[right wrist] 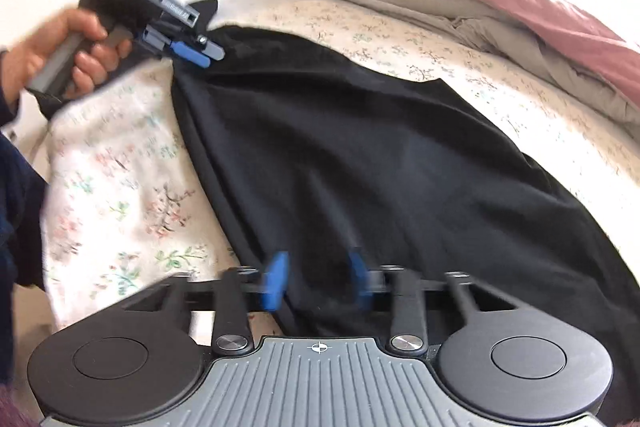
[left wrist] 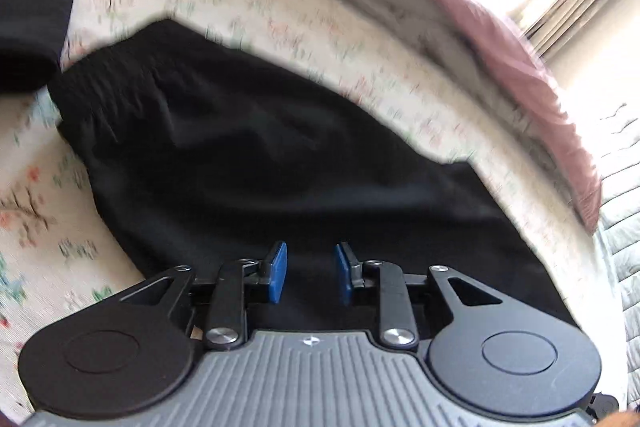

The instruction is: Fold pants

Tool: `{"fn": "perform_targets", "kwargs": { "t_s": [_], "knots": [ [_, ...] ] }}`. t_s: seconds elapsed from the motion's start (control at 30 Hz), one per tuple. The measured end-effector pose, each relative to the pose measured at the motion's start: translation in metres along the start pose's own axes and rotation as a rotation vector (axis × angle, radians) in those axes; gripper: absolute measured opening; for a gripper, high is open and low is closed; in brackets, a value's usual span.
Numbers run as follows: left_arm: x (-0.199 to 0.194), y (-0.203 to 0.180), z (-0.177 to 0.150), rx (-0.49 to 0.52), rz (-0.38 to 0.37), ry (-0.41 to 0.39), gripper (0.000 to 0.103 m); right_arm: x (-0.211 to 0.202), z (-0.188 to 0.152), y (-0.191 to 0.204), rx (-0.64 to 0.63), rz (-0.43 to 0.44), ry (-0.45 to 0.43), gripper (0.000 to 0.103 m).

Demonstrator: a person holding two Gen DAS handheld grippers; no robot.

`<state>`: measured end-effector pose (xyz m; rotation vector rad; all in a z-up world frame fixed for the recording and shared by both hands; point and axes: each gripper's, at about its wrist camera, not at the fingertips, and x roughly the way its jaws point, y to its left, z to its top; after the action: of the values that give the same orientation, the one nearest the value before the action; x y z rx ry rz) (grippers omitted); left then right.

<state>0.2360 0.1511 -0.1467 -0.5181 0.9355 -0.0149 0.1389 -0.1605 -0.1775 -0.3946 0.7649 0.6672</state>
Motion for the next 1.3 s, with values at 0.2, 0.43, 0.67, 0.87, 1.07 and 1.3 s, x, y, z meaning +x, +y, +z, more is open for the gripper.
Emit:
{"fn": "perform_targets", "kwargs": {
  "t_s": [0.2,0.43,0.67,0.87,1.07,1.3],
  "knots": [
    [0.015,0.002,0.004,-0.005,0.076,0.044,0.036,0.02,-0.003,0.029,-0.1,-0.003,0.042,0.018],
    [0.009,0.009,0.002,-0.014,0.066,0.047,0.037,0.024,-0.012,0.039,-0.152,-0.076,0.037,0.024],
    [-0.007,0.019,0.001,0.043,0.173,0.023,0.037,0.011,-0.004,0.035,-0.122,-0.069,0.025,0.0],
    [-0.013,0.026,0.004,0.037,0.199,0.017,0.039,0.009,-0.011,0.03,-0.133,-0.023,0.061,0.0],
    [-0.022,0.025,0.002,0.042,0.21,-0.014,0.048,0.012,-0.013,0.029,-0.163,0.008,0.084,0.001],
    [-0.027,0.011,0.001,0.027,0.119,-0.06,0.052,0.017,-0.016,0.022,-0.133,0.042,0.096,0.006]
  ]
}}
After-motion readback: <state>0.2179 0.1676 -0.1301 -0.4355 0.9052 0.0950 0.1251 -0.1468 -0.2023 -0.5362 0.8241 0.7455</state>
